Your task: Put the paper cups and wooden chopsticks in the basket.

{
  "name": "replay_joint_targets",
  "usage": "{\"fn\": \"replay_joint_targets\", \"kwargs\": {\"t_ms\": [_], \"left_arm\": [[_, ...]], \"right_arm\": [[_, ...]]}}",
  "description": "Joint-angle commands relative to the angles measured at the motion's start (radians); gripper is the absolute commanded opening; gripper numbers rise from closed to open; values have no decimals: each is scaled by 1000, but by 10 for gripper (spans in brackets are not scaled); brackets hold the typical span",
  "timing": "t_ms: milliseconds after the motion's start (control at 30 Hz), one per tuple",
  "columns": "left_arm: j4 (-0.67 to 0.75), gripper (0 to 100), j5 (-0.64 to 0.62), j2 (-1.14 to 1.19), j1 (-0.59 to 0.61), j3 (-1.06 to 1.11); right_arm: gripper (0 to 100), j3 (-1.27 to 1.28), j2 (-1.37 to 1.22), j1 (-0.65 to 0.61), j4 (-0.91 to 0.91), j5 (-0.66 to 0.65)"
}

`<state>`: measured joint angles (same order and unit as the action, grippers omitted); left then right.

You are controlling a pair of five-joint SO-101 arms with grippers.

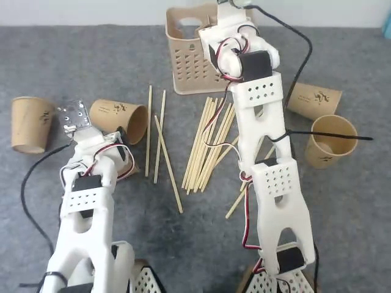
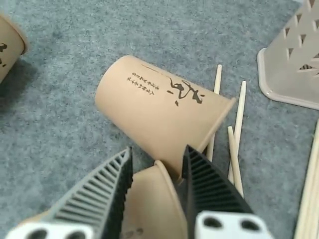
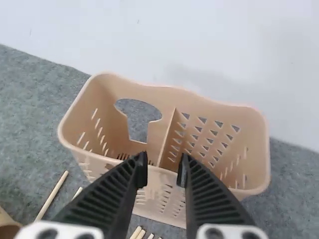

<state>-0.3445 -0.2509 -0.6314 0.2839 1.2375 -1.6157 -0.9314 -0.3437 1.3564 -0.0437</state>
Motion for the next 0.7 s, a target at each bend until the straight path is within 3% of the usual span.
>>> {"fn": "replay_joint_targets", "kwargs": {"t_ms": [0, 200, 500, 667], "left_arm": [[32, 159, 11, 2, 2, -53], [32, 159, 48, 2, 0, -53], [32, 159, 49, 2, 0, -53], [32, 159, 49, 2, 0, -53]], "right_arm": [[119, -35, 59, 56, -25, 101], [119, -35, 140, 74, 90, 104], [119, -54, 226, 217, 285, 98], [119, -64, 285, 320, 420, 6]]}}
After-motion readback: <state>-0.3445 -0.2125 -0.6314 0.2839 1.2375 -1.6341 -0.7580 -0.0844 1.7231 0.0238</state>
